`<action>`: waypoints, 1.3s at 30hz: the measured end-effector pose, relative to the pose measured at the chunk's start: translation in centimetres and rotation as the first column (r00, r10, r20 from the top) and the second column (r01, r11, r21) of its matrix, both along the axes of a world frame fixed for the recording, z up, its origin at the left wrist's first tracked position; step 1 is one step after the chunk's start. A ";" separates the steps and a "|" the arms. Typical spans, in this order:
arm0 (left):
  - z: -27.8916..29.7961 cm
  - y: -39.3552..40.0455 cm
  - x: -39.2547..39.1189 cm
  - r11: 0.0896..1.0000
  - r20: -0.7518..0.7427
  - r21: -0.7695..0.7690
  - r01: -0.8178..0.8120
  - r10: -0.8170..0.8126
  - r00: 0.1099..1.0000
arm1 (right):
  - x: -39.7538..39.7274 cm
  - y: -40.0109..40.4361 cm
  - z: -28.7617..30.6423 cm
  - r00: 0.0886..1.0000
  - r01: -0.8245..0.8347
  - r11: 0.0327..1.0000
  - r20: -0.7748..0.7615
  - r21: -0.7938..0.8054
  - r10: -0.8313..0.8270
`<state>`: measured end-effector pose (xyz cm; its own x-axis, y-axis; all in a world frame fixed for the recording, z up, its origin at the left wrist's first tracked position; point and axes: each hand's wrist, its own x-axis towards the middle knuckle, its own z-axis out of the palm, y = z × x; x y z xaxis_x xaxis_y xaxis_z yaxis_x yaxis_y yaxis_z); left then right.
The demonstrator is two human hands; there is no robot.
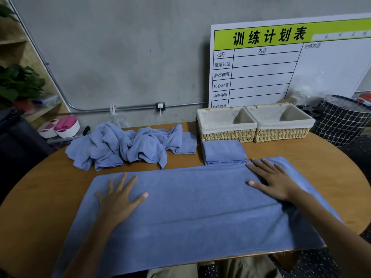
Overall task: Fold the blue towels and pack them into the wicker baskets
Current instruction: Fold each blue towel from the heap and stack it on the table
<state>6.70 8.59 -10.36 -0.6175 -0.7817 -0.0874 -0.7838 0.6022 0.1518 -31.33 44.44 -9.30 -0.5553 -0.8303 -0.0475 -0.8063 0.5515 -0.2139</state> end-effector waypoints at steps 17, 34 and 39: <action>-0.8 3.0 2.2 0.995 -0.304 -0.092 0.037 -0.064 0.951 | 4.5 0.8 -0.4 0.999 -0.014 0.999 -0.050 -0.037 0.012; -1.6 3.4 5.6 0.996 -0.065 -0.068 0.063 -0.068 0.996 | 5.9 5.0 -0.6 0.992 0.110 0.994 -0.063 -0.005 -0.110; -0.4 4.0 3.8 0.998 -0.137 -0.049 0.034 -0.040 0.990 | 6.4 3.5 0.3 0.988 0.135 0.991 -0.077 -0.028 -0.136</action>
<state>10.52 12.61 -10.75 -0.6497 -0.7593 0.0365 -0.7343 0.6393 0.2283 -24.95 47.91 -9.01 -0.6640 -0.7475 0.0186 -0.7393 0.6525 -0.1665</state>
